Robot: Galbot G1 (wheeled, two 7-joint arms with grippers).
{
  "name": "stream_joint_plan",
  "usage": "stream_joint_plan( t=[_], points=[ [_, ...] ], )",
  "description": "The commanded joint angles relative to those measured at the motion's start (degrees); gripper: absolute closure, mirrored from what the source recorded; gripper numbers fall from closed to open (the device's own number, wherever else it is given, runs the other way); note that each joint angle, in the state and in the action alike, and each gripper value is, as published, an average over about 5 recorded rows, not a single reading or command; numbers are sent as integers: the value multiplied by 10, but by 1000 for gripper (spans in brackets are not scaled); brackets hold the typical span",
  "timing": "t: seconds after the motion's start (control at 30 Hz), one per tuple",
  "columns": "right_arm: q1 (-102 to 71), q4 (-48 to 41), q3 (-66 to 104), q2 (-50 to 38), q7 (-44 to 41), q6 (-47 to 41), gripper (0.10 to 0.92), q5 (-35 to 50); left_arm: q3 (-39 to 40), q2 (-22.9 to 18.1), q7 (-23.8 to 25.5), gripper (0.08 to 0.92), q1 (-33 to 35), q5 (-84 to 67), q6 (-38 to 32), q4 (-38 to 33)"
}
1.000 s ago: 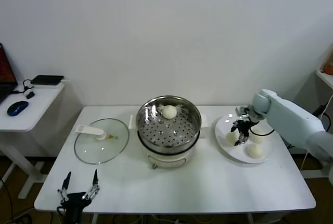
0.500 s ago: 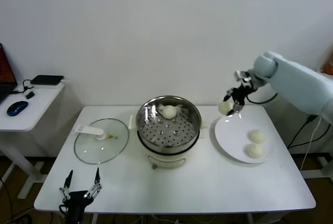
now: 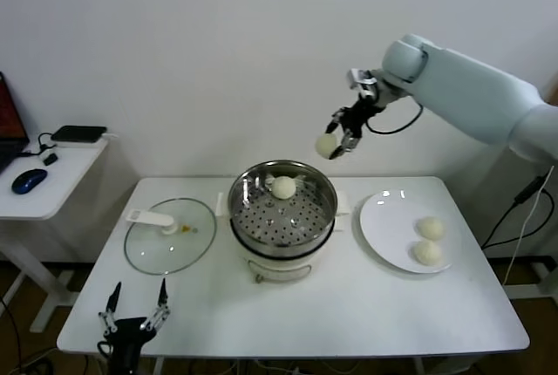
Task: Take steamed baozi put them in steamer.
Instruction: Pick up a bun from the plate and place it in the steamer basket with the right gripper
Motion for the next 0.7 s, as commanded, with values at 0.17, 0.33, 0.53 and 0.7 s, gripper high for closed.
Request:
stream_joint_plan(
  t=[0.17, 0.33, 0.53, 0.7],
  points=[
    [-63, -23, 8, 137, 14, -23, 338, 8, -3, -1, -2, 177, -3, 1, 0, -3],
    [-93, -26, 10, 140, 17, -23, 338, -10, -4, 0, -2, 177, -8, -1, 2, -2],
    [-116, -33, 14, 140, 19, -21, 338, -25, 1, -2, -7, 177, -16, 1, 6, -3],
    [-130, -33, 17, 142, 20, -21, 332, -34, -1, -1, -7, 177, -14, 1, 5, -2]
  ],
)
